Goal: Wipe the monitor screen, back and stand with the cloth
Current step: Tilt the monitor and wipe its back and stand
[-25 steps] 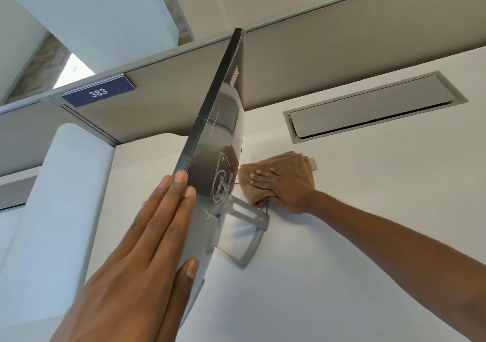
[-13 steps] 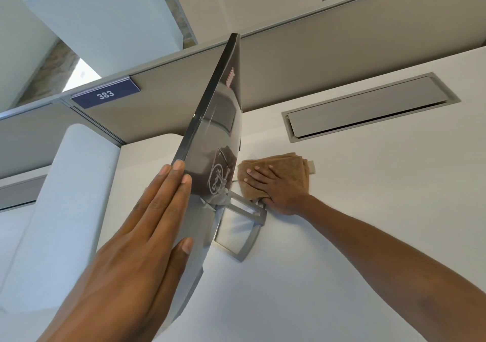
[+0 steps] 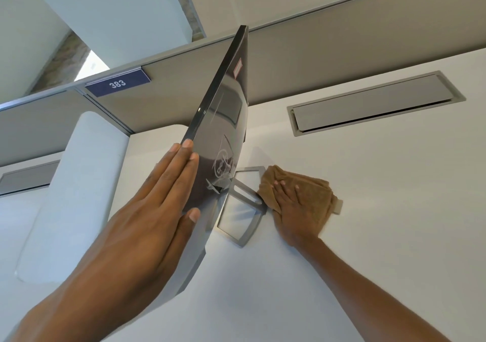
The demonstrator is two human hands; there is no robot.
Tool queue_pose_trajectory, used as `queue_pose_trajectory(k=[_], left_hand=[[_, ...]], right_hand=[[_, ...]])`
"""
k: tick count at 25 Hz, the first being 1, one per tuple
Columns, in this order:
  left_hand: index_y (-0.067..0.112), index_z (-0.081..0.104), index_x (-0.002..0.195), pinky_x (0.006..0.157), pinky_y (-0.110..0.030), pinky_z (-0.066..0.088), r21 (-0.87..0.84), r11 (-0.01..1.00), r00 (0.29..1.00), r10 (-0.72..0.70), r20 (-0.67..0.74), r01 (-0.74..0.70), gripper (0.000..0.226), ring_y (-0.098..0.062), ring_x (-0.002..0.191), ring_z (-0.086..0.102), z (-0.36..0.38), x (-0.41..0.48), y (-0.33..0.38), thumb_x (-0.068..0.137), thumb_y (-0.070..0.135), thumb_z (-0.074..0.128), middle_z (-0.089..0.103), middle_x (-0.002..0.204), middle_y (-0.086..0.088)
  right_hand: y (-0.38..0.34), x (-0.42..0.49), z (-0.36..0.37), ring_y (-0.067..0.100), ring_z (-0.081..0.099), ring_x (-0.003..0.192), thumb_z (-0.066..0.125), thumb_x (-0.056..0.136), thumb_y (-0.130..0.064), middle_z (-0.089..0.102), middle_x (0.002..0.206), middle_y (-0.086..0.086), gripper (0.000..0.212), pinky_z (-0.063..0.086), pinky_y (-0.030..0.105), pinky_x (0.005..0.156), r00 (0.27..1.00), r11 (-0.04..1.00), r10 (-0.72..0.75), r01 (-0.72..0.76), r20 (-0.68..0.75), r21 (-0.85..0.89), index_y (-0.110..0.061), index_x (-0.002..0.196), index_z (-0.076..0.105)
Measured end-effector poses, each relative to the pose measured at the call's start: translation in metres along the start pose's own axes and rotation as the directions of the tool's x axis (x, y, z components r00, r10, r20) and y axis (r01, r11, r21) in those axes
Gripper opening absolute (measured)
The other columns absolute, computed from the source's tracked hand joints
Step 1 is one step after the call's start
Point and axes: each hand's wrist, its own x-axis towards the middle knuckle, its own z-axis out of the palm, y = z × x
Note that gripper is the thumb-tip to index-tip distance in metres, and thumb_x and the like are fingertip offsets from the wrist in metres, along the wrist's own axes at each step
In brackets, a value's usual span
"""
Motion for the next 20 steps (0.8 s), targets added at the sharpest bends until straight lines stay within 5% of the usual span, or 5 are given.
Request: queue_pose_trajectory(k=[8,11,13,17,20], left_hand=[[0.022,0.009,0.168,0.124,-0.016,-0.001,-0.024,1.0,1.0,-0.003,-0.002,0.003,0.068,-0.006,0.161,0.0,0.002,-0.002,-0.001,0.108,0.052,0.024,-0.001,0.175,0.013],[0.023,0.008,0.168,0.128,-0.028,0.01,-0.033,0.999,1.0,0.002,0.002,-0.002,0.069,-0.006,0.161,-0.001,0.002,-0.002,0.0,0.108,0.054,0.021,-0.002,0.175,0.013],[0.022,0.008,0.168,0.123,-0.032,0.015,-0.025,1.0,1.0,0.007,0.009,-0.007,0.07,-0.007,0.161,-0.001,0.002,-0.003,0.0,0.107,0.055,0.02,-0.003,0.175,0.013],[0.022,0.005,0.168,0.127,-0.02,0.003,0.003,1.0,1.0,0.007,0.014,-0.007,0.069,-0.006,0.161,-0.003,0.001,-0.003,-0.002,0.108,0.052,0.022,-0.005,0.175,0.013],[0.022,0.006,0.168,0.127,-0.02,0.002,-0.014,1.0,1.0,0.013,0.008,-0.013,0.069,-0.006,0.161,-0.003,-0.001,-0.002,0.0,0.109,0.052,0.023,-0.005,0.175,0.014]], right_hand=[[-0.066,-0.063,0.003,0.021,0.027,0.154,0.041,0.096,-0.028,0.041,0.164,0.008,0.065,0.011,0.042,0.127,0.98,0.979,0.11,-0.078,-0.163,0.189,-0.009,0.159,0.04],[-0.107,-0.053,0.009,0.022,0.029,0.155,0.038,0.106,-0.046,0.04,0.164,0.007,0.061,0.017,0.046,0.128,0.902,0.736,0.404,-0.221,-0.154,0.639,-0.019,0.16,0.031],[-0.133,-0.027,0.005,0.023,0.024,0.159,0.024,0.107,-0.062,0.029,0.169,0.002,0.068,0.02,0.055,0.128,0.867,0.613,0.486,-0.251,-0.107,0.749,-0.022,0.162,0.021],[-0.154,-0.006,-0.018,0.01,0.009,0.161,0.017,0.111,-0.052,0.009,0.173,-0.014,0.065,0.003,0.041,0.133,0.932,0.637,0.337,-0.123,-0.131,0.761,-0.016,0.163,0.012],[-0.12,-0.022,-0.016,0.006,0.003,0.161,0.037,0.109,-0.011,0.0,0.172,-0.024,0.066,0.003,0.045,0.133,0.978,0.711,0.153,-0.008,-0.144,0.703,-0.014,0.166,0.004]])
